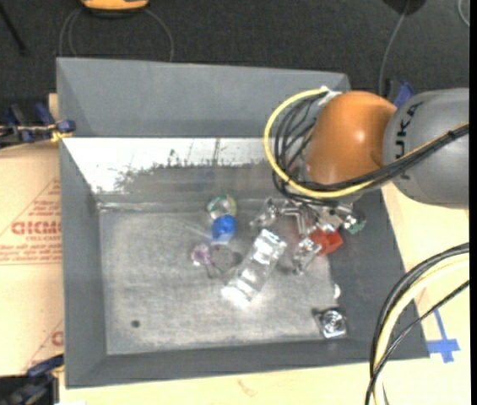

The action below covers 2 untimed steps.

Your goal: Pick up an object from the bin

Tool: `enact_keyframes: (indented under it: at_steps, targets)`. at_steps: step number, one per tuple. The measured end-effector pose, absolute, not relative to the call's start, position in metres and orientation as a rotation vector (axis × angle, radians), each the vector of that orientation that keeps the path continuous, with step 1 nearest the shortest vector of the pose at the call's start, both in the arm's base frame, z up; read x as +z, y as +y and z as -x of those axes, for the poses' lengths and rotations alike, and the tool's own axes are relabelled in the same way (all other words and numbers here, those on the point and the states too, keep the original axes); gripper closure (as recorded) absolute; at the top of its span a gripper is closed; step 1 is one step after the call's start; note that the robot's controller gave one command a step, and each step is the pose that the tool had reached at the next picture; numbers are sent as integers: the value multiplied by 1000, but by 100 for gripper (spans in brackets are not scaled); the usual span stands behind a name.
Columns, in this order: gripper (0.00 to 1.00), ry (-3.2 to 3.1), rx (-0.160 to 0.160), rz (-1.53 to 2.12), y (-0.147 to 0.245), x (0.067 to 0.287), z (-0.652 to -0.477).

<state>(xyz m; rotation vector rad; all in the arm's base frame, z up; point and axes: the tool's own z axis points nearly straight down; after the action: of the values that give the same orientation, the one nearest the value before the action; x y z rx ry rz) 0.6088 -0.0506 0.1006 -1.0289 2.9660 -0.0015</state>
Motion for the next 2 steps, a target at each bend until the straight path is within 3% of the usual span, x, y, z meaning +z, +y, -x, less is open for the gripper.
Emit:
enact_keyframes:
  at_steps: [1,2]
  targets:
    - [0,2908,-7,1159,-45,76,-612]
    - [0,2915,-3,1153,-46,78,-614]
